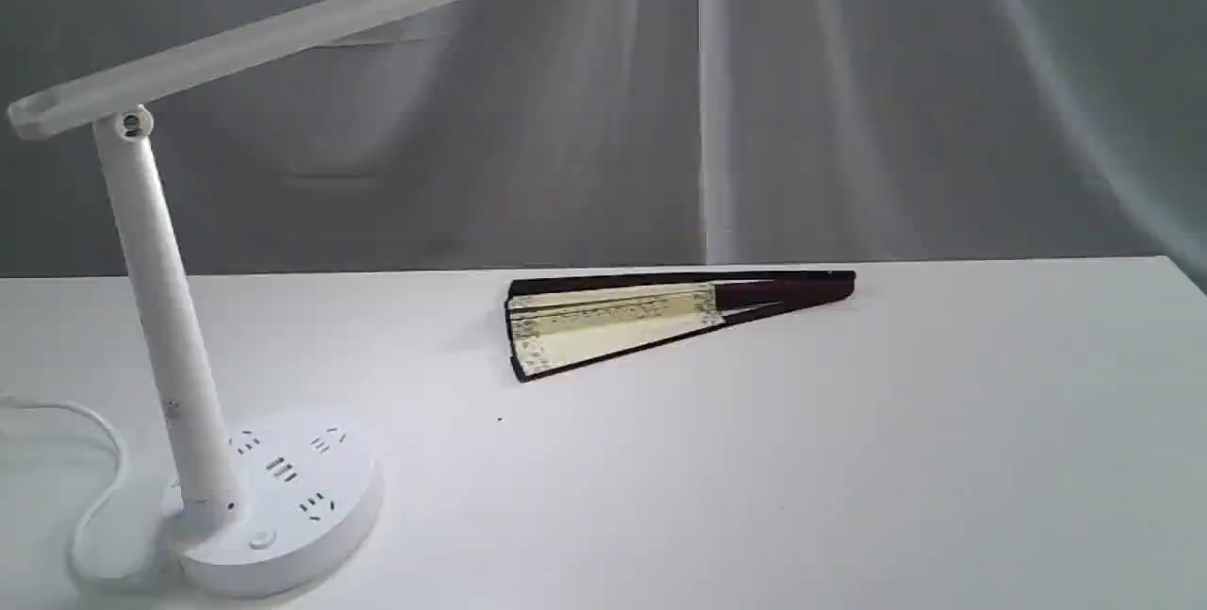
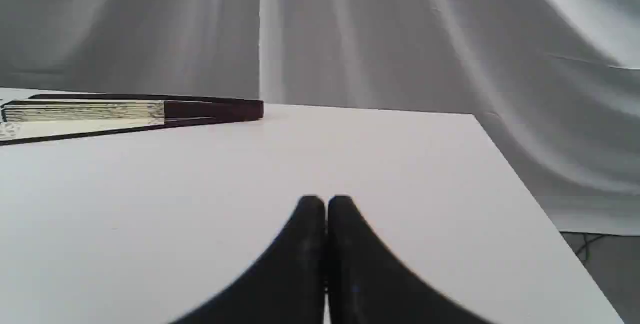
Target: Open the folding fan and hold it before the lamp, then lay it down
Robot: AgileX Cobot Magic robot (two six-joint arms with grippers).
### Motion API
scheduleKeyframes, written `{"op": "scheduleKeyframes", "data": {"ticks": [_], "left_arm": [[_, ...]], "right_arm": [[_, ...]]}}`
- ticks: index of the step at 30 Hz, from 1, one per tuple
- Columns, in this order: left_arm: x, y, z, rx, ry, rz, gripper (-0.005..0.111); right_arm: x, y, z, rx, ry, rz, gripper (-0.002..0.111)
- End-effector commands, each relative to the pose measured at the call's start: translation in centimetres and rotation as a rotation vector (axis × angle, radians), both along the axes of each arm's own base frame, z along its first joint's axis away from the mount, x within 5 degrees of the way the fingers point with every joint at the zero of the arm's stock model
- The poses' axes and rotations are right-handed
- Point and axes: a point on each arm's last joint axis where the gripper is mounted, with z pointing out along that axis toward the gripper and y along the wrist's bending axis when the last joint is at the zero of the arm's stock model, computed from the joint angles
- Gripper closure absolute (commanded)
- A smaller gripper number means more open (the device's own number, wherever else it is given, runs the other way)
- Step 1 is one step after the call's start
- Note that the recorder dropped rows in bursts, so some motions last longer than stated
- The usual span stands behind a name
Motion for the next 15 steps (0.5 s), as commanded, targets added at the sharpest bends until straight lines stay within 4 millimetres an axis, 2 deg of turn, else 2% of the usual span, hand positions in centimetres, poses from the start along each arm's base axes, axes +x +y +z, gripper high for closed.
{"op": "scheduleKeyframes", "data": {"ticks": [1, 15], "left_arm": [[0.00, 0.01, -0.08, -0.008, -0.005, 0.001, 0.107], [0.00, 0.00, 0.01, -0.018, -0.014, 0.000, 0.107]], "right_arm": [[-0.01, 0.02, -0.07, -0.004, -0.005, 0.004, 0.108], [0.02, 0.08, 0.25, 0.034, -0.042, 0.007, 0.108]]}}
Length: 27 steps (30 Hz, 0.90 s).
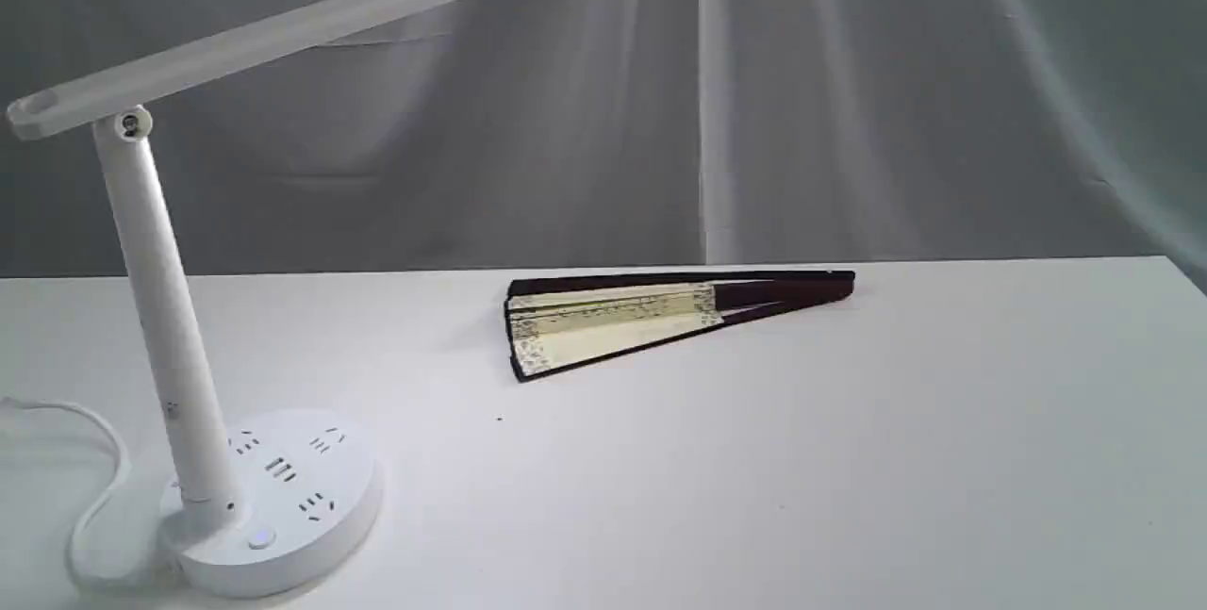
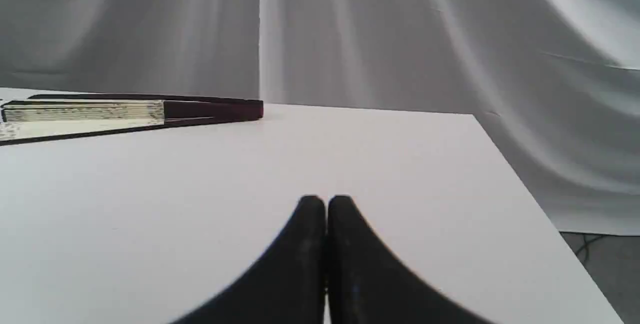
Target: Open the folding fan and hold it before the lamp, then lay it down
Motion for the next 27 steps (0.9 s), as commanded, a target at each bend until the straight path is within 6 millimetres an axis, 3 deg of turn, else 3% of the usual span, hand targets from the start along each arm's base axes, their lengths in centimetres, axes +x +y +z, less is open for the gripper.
{"op": "scheduleKeyframes", "data": {"ticks": [1, 10, 17, 27], "left_arm": [[0.0, 0.0, 0.0, -0.021, -0.013, 0.000, 0.107], [0.0, 0.0, 0.1, -0.050, -0.004, 0.001, 0.107], [-0.7, 0.1, 3.5, -0.060, -0.080, 0.000, 0.107], [-2.2, 0.2, 7.5, -0.135, -0.099, -0.006, 0.107]], "right_arm": [[0.0, 0.1, 0.4, 0.048, -0.061, 0.008, 0.108], [-0.1, 0.1, 2.0, 0.069, -0.141, 0.010, 0.108], [-0.8, 0.2, 4.7, 0.068, -0.164, 0.015, 0.108], [-1.5, 0.4, 6.2, 0.141, -0.107, 0.037, 0.108]]}}
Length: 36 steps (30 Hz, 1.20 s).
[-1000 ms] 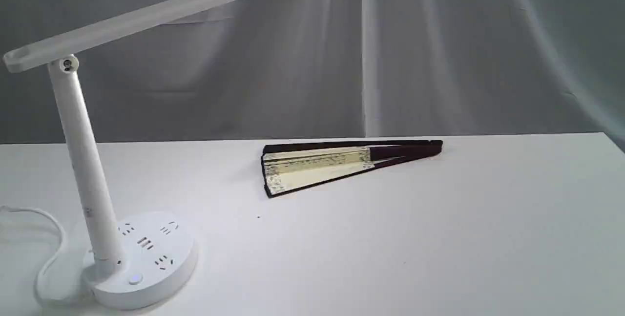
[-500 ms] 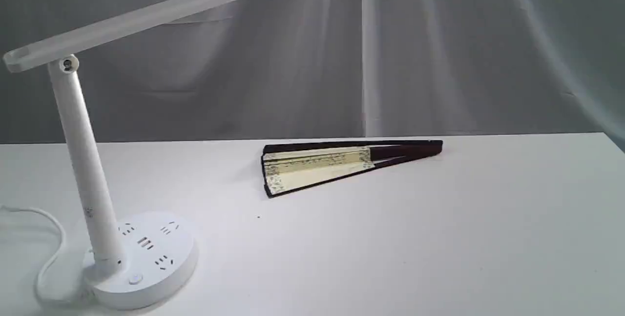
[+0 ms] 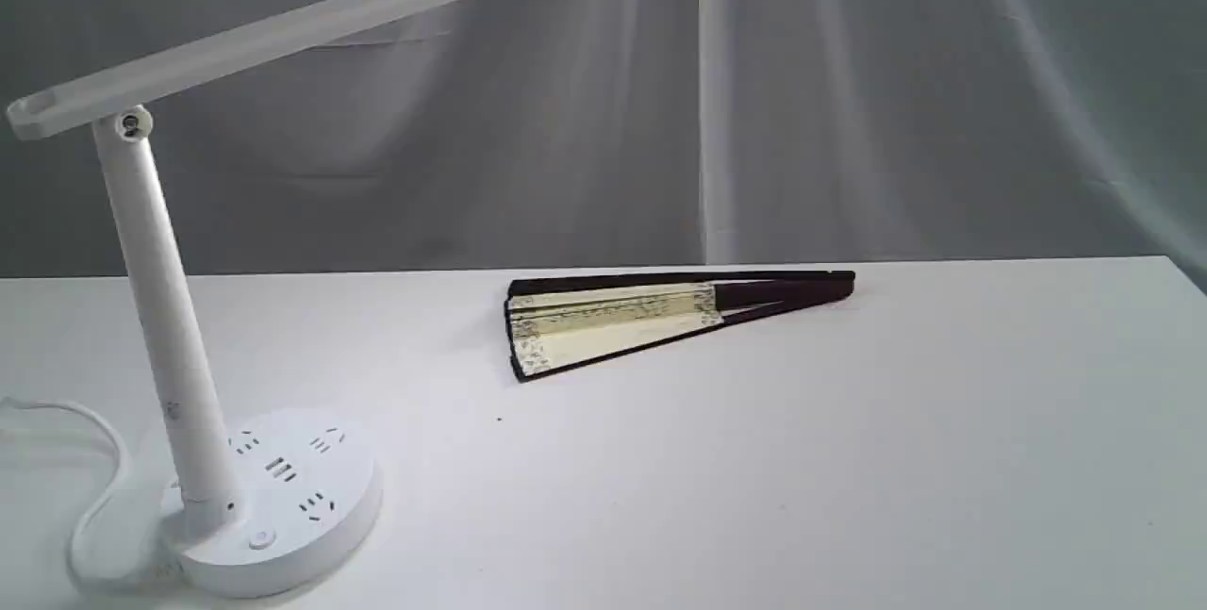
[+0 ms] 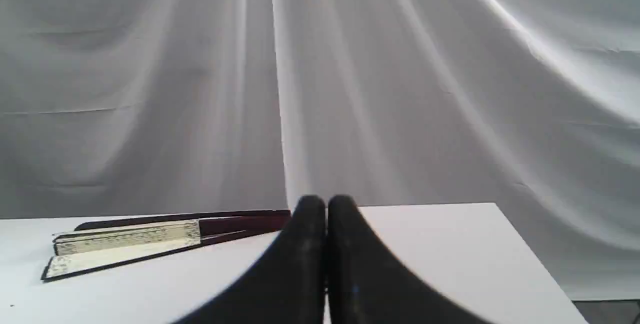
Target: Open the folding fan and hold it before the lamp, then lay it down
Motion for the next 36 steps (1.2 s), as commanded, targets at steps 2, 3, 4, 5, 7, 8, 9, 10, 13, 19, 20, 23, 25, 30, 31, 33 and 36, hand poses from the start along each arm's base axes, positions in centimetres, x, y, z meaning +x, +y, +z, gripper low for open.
{"op": "scheduleKeyframes", "data": {"ticks": [2, 3, 4, 5, 7, 8, 9, 10, 13, 19, 20, 23, 25, 30, 31, 33, 36], "left_arm": [[-0.9, 0.1, 1.4, -0.014, 0.048, 0.004, 0.107], [-1.1, 0.1, 1.7, -0.007, 0.064, 0.008, 0.107], [-1.4, 0.2, 2.1, -0.001, 0.077, 0.012, 0.107], [-1.6, 0.3, 2.4, 0.013, 0.084, 0.021, 0.107], [-2.1, 0.4, 3.2, 0.030, 0.093, 0.035, 0.107], [-2.5, 0.5, 3.7, 0.038, 0.093, 0.043, 0.107], [-2.9, 0.5, 4.3, 0.037, 0.084, 0.045, 0.107], [-3.4, 0.6, 4.9, 0.035, 0.079, 0.046, 0.107], [-4.6, 0.7, 6.5, 0.037, 0.060, 0.056, 0.107], [-5.9, 1.1, 8.1, 0.070, 0.021, 0.094, 0.107], [-5.9, 1.1, 8.1, 0.070, 0.019, 0.094, 0.107], [-5.5, 1.0, 8.2, 0.055, 0.035, 0.079, 0.107], [-4.2, 0.7, 8.2, 0.037, 0.092, 0.055, 0.107], [-0.6, 0.3, 8.0, 0.018, 0.246, 0.026, 0.107], [0.4, 0.2, 7.9, 0.025, 0.279, 0.025, 0.106], [1.7, 0.1, 7.8, 0.047, 0.314, 0.024, 0.104], [3.6, 0.0, 7.5, 0.079, 0.369, 0.020, 0.099]], "right_arm": [[-0.6, 0.2, 1.0, 0.023, 0.034, 0.021, 0.108], [-0.8, 0.2, 1.4, 0.023, 0.031, 0.022, 0.108], [-0.9, 0.2, 1.6, 0.022, 0.032, 0.023, 0.108], [-1.0, 0.2, 2.0, 0.018, 0.029, 0.023, 0.108], [-1.3, 0.2, 2.4, 0.015, 0.032, 0.025, 0.108], [-1.4, 0.3, 2.7, 0.014, 0.054, 0.027, 0.108], [-1.3, 0.3, 2.8, 0.014, 0.082, 0.030, 0.108], [-1.2, 0.3, 3.1, 0.015, 0.117, 0.033, 0.108], [-0.7, 0.4, 3.8, 0.017, 0.211, 0.041, 0.108], [1.0, 0.4, 6.4, 0.020, 0.294, 0.046, 0.108], [1.3, 0.4, 6.6, 0.021, 0.303, 0.046, 0.108], [2.8, 0.3, 7.1, 0.031, 0.349, 0.048, 0.108], [4.0, 0.3, 7.1, 0.034, 0.387, 0.047, 0.108], [6.9, 0.2, 7.6, 0.039, 0.468, 0.045, 0.108], [7.5, 0.2, 7.7, 0.037, 0.485, 0.045, 0.108], [9.1, 0.1, 8.2, 0.024, 0.519, 0.048, 0.108], [11.3, 0.1, 8.6, 0.014, 0.561, 0.052, 0.108]]}}
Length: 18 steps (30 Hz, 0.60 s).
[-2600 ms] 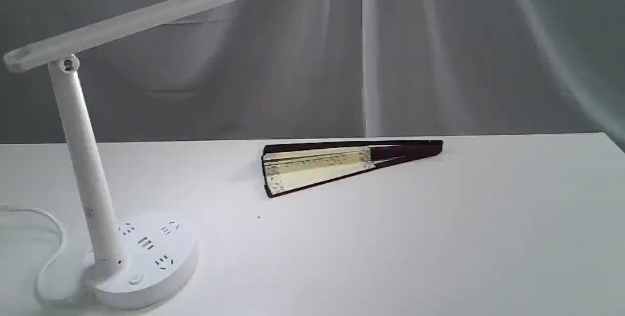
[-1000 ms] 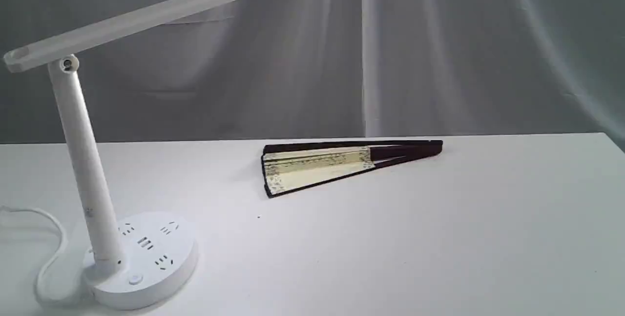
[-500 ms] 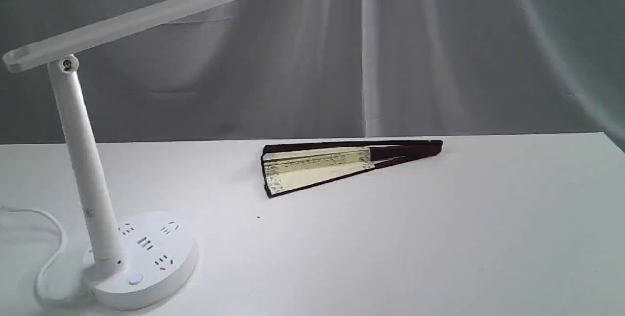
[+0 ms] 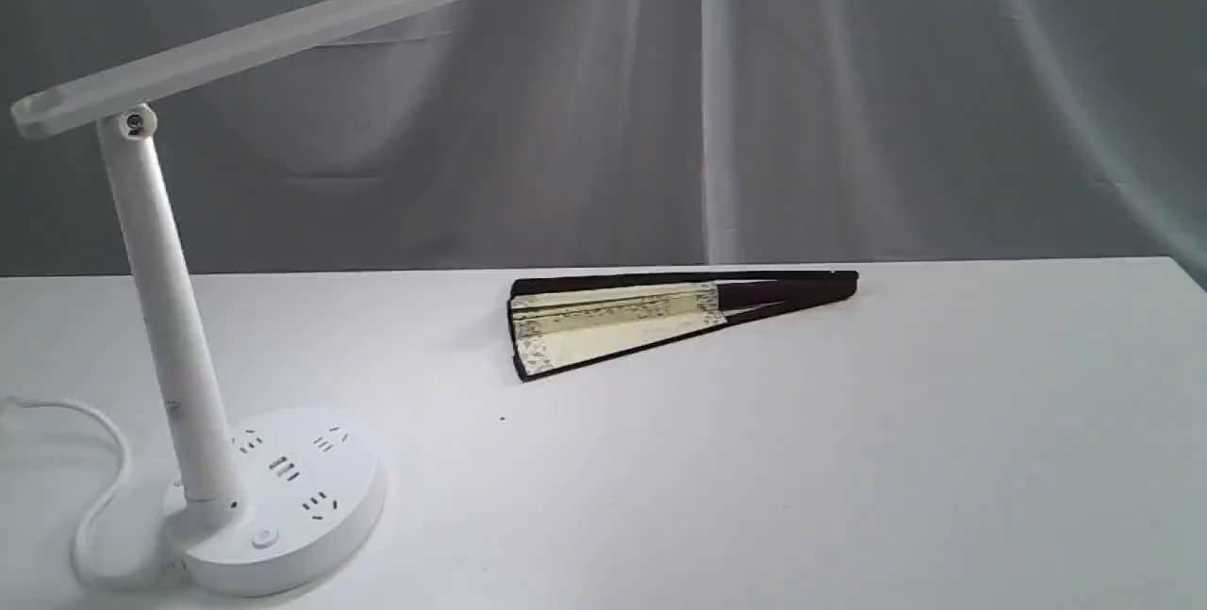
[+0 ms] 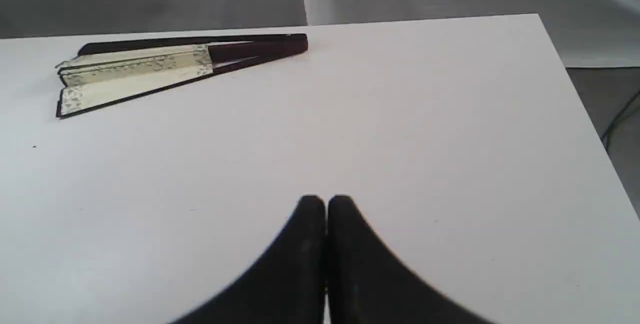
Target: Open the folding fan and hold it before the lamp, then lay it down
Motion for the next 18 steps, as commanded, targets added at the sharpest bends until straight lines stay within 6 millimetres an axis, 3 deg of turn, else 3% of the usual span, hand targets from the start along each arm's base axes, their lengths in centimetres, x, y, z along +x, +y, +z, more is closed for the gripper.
{"op": "scheduleKeyframes", "data": {"ticks": [1, 11, 18], "left_arm": [[2.0, -0.2, -0.2, 0.018, 0.045, -0.012, 0.097], [6.5, -0.5, -2.3, 0.029, 0.244, -0.014, 0.073], [8.9, -0.6, -4.0, 0.073, 0.370, -0.036, 0.072]], "right_arm": [[2.6, 0.0, 0.6, -0.002, 0.033, 0.010, 0.107], [10.2, 0.9, -1.0, 0.049, 0.177, 0.125, 0.083], [14.1, 1.1, -3.6, 0.071, 0.288, 0.163, 0.070]]}}
